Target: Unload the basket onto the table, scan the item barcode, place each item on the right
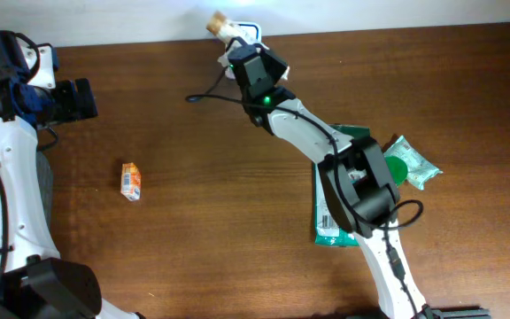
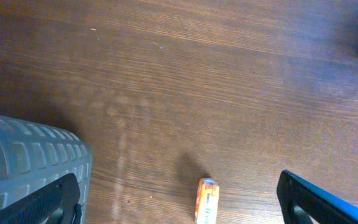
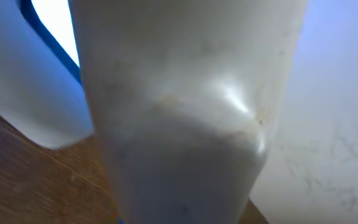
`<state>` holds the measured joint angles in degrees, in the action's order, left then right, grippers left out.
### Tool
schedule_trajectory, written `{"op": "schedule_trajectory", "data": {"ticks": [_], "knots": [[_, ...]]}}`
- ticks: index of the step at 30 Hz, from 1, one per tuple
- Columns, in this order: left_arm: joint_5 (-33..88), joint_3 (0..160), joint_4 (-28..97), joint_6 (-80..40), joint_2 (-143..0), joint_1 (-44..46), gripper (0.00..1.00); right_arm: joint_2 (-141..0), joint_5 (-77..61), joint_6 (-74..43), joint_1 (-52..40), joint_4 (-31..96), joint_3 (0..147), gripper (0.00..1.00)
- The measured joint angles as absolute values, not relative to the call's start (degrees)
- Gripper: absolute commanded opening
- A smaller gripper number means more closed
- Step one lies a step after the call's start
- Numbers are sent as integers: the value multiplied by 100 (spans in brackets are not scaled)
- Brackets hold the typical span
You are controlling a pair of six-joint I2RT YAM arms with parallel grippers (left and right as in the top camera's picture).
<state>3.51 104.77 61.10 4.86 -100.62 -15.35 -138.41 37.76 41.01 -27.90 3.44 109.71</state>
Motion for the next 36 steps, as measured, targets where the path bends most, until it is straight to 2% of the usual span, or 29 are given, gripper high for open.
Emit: {"op": "schedule_trajectory", "data": {"ticks": [3,12,15,19,20,22,24,27,32,33,35,36], "knots": [[351,10477,6106,486,-10062,-1535,99,-13926,3927,4230,-2530,340,10971,4],[351,10477,6106,484,-10062,-1535,99,-13928,3896,4143,-2558,587,10971,4],[351,10477,6104,484,-10062,-1535,99,-13858,3514,3542,-2558,1317,10971,4],[351,10477,6106,484,-10062,-1535,99,-12687,2383,1813,-2512,2543,10978,4],[351,10477,6112,484,-10062,-1535,99,-12051,1859,1085,-2471,3715,10995,4],[349,10477,6090,484,-10062,-1535,99,-11139,1313,287,-2408,4869,11043,4],[338,10477,6090,484,-10064,-1535,99,-10366,836,-167,-2373,6619,11083,4],[336,10477,6108,484,-10064,-1535,99,-10335,515,-790,-2123,8020,10744,4],[320,10477,6088,486,-10064,-1535,99,-10422,222,-1531,-1498,7640,8794,4],[316,10477,6095,484,-10064,-1535,99,-10440,148,-1612,-1452,7452,8287,6],[314,10477,6099,484,-10066,-1535,99,-10442,95,-1634,-1437,7192,7765,20],[314,10477,6099,486,-10066,-1535,99,-10442,73,-1658,-1437,7150,7553,38]]}}
